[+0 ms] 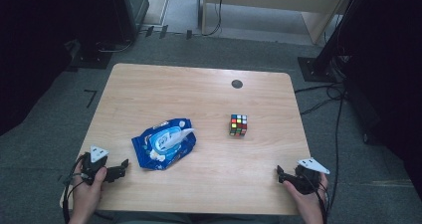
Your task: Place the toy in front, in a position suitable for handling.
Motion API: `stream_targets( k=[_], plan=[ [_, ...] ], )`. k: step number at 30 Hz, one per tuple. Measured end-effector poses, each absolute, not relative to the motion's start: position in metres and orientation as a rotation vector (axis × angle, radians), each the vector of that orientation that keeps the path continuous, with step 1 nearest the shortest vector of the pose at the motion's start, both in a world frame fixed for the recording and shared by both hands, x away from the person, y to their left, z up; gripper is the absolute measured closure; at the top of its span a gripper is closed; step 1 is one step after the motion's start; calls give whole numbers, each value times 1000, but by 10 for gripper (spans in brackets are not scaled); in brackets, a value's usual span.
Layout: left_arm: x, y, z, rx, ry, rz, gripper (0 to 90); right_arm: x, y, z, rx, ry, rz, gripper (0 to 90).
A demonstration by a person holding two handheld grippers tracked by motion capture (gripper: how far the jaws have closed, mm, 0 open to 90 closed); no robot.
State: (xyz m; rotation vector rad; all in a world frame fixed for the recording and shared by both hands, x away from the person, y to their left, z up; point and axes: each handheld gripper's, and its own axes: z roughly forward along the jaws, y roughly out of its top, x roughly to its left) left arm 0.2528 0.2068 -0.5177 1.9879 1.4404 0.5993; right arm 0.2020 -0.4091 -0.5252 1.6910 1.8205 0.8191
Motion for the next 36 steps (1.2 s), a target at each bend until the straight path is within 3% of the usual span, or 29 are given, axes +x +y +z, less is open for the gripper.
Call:
stream_targets(
  k=[17,21,26,36],
  plan=[
    [254,205,-518,1993,1433,599,85,196,-405,-520,1683,1777,847,191],
    [255,205,-518,1990,1435,599,85,200,-389,-512,1651,1768,901,221],
    [255,205,-518,1991,1435,597,85,219,-339,-497,1536,1874,976,210],
    [255,205,-518,1991,1435,598,85,255,-290,-496,1479,1939,993,203]
  ],
)
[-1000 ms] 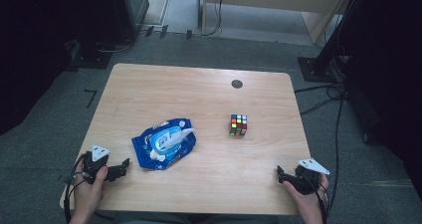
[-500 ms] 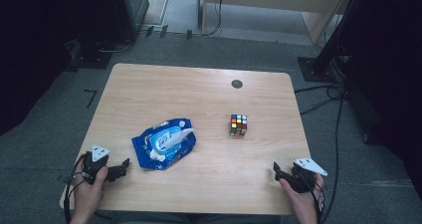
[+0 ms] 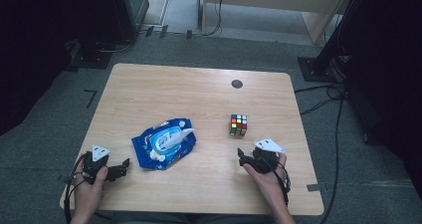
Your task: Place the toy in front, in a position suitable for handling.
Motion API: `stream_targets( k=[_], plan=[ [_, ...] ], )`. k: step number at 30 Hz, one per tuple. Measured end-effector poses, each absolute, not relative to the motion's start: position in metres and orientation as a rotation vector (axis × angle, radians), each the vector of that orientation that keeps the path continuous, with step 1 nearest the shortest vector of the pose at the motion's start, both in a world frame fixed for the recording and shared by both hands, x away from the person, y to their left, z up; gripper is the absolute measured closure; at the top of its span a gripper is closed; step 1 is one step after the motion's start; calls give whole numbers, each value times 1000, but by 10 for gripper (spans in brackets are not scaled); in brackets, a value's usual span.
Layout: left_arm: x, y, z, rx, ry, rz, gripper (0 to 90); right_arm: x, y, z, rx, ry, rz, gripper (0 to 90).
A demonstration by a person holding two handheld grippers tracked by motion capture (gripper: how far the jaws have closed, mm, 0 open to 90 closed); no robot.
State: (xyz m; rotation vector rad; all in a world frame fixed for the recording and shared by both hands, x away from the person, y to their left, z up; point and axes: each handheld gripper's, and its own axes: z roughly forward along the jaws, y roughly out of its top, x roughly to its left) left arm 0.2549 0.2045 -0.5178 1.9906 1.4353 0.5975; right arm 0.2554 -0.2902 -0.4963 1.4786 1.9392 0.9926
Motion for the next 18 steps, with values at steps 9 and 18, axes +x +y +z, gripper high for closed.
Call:
stream_targets(
  k=[9,18],
  plan=[
    [255,205,-518,1991,1435,597,85,279,-277,-498,1527,1920,994,150],
    [255,205,-518,1994,1431,596,86,313,-262,-505,1597,1836,983,139]
  ],
)
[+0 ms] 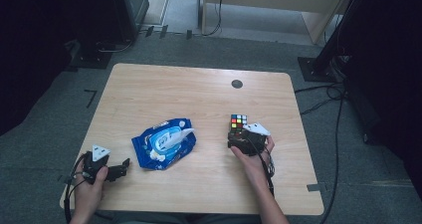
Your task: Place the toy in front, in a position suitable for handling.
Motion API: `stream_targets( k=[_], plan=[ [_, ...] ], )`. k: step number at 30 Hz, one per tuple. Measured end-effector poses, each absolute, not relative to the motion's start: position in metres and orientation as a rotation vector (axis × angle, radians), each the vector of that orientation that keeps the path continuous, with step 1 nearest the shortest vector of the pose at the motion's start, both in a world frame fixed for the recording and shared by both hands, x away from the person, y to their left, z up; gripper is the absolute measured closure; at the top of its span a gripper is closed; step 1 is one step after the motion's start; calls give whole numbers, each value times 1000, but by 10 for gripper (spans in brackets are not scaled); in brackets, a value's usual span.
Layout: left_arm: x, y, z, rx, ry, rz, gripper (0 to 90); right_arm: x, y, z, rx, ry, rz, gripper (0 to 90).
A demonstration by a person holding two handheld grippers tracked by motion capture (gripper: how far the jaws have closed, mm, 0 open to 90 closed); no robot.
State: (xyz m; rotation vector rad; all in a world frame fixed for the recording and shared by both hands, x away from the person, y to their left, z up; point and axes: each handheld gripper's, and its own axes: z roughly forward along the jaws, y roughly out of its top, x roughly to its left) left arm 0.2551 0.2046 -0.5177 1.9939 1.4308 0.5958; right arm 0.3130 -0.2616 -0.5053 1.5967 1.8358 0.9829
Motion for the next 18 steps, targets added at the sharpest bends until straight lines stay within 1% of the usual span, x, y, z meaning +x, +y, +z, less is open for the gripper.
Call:
stream_targets(
  k=[5,6,7,13,14,15,16,17,18],
  plan=[
    [254,204,-518,1994,1427,595,86,323,-256,-518,1639,1805,956,147],
    [254,204,-518,1995,1425,594,86,323,-256,-518,1639,1805,956,147],
    [254,204,-518,1995,1424,594,86,325,-254,-517,1635,1783,948,168],
    [254,204,-518,1997,1420,591,86,339,-249,-517,1670,1791,910,194],
    [254,204,-518,1999,1418,591,86,342,-248,-519,1687,1768,898,228],
    [254,204,-518,1999,1418,591,86,342,-248,-519,1687,1768,898,228],
    [254,204,-518,2000,1416,590,86,344,-247,-518,1691,1752,885,266],
    [254,204,-518,2000,1416,590,86,344,-247,-518,1691,1752,885,266],
    [254,204,-518,2001,1415,589,86,345,-246,-518,1680,1751,880,291]
  ],
)
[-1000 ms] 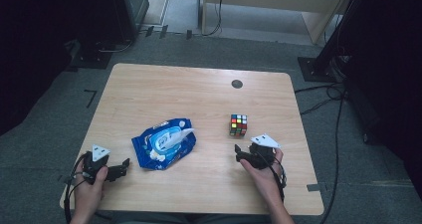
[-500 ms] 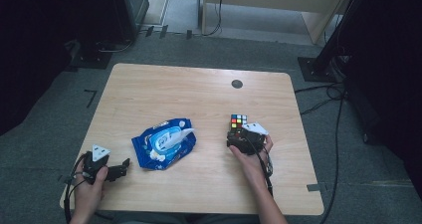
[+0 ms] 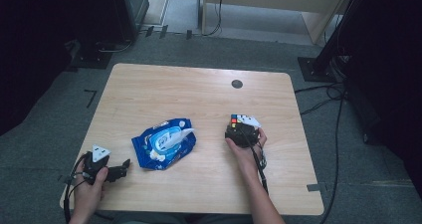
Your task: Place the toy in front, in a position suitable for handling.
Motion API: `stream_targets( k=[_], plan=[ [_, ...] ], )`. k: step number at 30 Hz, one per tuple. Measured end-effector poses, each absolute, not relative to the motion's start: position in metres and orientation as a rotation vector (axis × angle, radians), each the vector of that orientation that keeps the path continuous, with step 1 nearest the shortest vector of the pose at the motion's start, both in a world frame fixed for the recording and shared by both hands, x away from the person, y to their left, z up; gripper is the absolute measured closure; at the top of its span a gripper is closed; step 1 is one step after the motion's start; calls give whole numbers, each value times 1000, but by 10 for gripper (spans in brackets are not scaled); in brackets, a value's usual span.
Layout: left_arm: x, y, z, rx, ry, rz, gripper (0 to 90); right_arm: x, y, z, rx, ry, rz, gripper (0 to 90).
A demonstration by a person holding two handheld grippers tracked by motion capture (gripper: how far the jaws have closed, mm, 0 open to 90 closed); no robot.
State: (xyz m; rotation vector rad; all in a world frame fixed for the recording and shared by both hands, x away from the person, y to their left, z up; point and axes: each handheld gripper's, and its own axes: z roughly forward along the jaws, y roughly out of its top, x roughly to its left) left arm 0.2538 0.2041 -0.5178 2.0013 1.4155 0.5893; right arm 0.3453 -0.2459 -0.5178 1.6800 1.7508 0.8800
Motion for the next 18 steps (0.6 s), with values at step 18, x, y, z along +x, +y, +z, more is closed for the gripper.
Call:
stream_targets(
  k=[18],
  plan=[
    [254,204,-518,2002,1415,590,86,293,-231,-511,1525,1889,943,344]
  ],
)
